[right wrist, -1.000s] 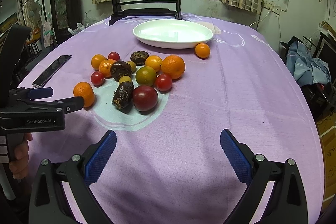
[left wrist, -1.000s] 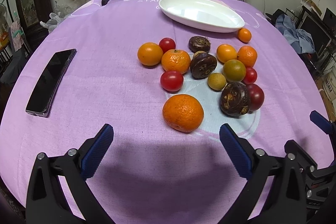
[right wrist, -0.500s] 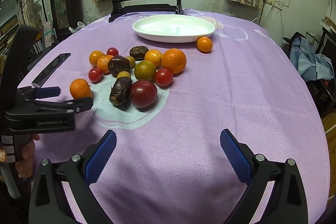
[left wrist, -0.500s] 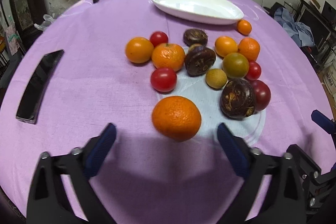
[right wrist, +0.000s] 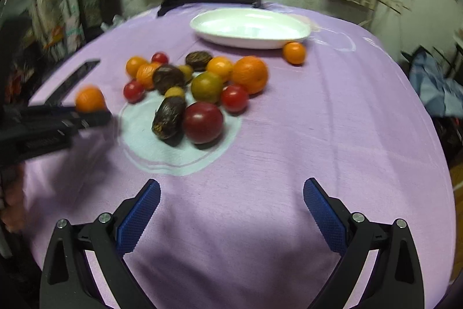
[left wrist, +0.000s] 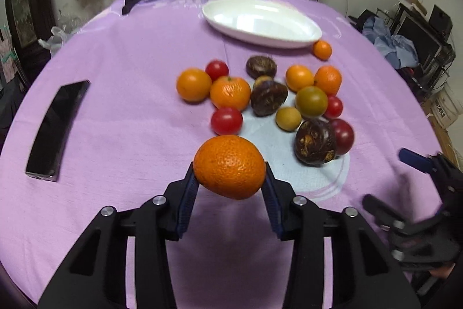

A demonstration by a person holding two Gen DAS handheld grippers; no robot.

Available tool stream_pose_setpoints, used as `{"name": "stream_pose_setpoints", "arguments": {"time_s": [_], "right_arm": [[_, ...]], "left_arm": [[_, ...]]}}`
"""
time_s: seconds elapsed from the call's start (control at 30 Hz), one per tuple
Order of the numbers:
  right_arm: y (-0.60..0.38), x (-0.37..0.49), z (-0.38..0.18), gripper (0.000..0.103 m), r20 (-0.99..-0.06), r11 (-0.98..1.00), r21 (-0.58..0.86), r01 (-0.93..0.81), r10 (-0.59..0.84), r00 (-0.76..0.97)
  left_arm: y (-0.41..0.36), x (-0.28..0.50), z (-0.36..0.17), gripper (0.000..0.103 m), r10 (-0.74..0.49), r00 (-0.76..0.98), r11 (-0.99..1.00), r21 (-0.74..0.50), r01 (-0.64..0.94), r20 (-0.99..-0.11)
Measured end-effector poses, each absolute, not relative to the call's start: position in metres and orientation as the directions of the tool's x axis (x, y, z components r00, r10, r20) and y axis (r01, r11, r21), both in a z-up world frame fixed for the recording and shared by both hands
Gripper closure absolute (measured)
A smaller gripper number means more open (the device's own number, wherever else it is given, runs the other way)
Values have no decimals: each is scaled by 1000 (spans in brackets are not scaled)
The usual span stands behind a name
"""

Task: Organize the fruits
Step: 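Grasp the large orange with the left gripper while the right gripper grasps a dark red tomato, then carry both fruits onto the white plate and open both grippers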

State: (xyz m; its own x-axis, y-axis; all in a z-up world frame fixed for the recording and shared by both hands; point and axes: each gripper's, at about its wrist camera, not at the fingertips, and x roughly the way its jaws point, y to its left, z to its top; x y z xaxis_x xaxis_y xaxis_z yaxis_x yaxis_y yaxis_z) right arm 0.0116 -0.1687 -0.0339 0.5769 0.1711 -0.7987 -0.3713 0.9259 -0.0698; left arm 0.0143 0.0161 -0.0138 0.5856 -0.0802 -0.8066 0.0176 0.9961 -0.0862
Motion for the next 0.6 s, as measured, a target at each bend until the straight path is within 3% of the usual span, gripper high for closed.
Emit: {"name": "stream_pose_setpoints", "arguments": {"time_s": [0.1, 0.23, 0.4, 0.5, 0.53, 0.6], "right_arm": [[-160, 26, -38, 3, -812, 922, -80, -379, 160, 561], [-148, 42, -40, 13, -823, 913, -89, -398, 158, 546], [-137, 61, -42, 14, -825, 914, -97, -393, 147, 545], [-130, 67, -44, 34, -828, 905, -75, -419, 178, 532], [-130, 69, -44, 49, -828, 902, -56, -427, 197, 526], [-129, 71, -43, 64, -828, 899, -19, -437, 231, 512]], "left_arm": [[22, 8, -6, 61, -93, 600, 995, -99, 23, -794], [28, 6, -3, 61, -95, 607, 995, -99, 27, -789], [35, 6, -5, 61, -99, 604, 994, -107, 22, -791], [36, 7, -6, 61, -97, 601, 994, -108, 17, -794], [36, 8, -7, 61, -98, 599, 994, -108, 19, -795], [34, 9, -7, 61, -100, 595, 994, -108, 22, -798]]}}
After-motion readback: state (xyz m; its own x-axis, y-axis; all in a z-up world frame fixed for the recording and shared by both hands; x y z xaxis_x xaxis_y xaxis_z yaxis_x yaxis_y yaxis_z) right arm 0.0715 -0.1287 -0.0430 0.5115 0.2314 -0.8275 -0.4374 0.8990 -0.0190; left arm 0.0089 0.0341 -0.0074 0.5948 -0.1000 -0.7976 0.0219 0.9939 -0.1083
